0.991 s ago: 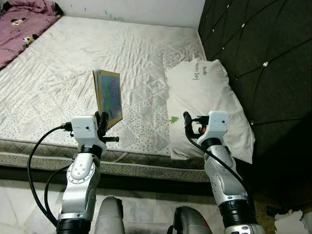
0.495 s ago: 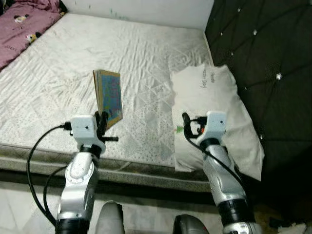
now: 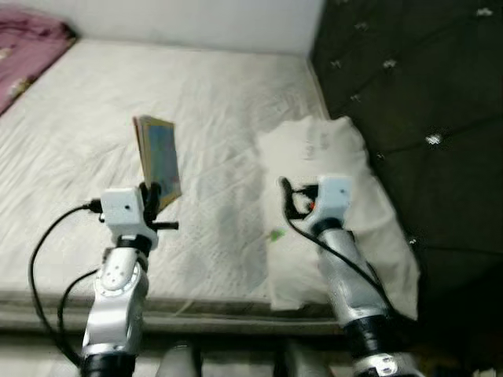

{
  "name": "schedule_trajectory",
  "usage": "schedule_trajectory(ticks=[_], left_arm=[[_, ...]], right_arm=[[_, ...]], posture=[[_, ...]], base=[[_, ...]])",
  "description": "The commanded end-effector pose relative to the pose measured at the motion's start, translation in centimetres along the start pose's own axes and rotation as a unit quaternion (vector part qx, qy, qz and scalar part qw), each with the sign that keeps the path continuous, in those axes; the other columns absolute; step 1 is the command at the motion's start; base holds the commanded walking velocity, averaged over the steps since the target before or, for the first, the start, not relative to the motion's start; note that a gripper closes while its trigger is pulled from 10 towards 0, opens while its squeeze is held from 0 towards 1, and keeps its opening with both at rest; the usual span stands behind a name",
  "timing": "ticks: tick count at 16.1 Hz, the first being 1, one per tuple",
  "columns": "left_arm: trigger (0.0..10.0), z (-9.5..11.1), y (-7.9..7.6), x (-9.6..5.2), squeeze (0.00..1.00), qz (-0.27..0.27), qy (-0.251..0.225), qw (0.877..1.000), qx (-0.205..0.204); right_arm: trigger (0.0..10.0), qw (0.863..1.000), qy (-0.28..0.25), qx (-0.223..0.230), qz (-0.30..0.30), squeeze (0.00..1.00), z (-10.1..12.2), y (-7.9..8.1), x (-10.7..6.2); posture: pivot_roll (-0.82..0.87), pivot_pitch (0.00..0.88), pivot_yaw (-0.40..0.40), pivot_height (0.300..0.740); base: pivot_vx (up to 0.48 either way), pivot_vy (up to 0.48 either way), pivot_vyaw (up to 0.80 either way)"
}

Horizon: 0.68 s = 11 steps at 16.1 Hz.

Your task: Clean up the room

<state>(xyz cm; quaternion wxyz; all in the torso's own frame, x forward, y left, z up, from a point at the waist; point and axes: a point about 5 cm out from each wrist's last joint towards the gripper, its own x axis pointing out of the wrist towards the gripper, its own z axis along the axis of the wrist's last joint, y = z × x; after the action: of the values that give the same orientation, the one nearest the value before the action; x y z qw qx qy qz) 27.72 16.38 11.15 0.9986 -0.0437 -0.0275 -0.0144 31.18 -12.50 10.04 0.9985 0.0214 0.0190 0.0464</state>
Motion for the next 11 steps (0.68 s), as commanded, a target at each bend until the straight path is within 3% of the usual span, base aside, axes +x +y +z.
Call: schedule_trajectory(ticks=[1, 6, 11], left_arm=[[10.0, 0.64, -1.45, 0.33, 0.00, -0.021, -0.018, 1.000, -0.005], [10.0, 0.49, -1.53, 0.46, 0.00, -0.019, -0.013, 1.000, -0.007], [10.0, 0.66, -1.67, 0.53, 0.00, -0.013, -0.014, 1.000, -0.011]], right_arm=[[10.0, 1.000, 0.006, -0.002, -0.010, 0.00, -0.33, -0.65, -0.12], [10.0, 1.000, 0.006, -0.005, -0.007, 0.00, -0.42, -0.57, -0.09], [10.0, 1.000, 0.008, -0.003, -0.007, 0.00, -0.45, -0.55, -0.14]], posture=[[0.06, 0.016, -0.046, 0.672], [0.06, 0.018, -0.047, 0.672], [0.06, 0.035, -0.049, 0.622]], base=[[0.000, 0.000, 0.00], [0.000, 0.000, 0.00], [0.000, 0.000, 0.00]])
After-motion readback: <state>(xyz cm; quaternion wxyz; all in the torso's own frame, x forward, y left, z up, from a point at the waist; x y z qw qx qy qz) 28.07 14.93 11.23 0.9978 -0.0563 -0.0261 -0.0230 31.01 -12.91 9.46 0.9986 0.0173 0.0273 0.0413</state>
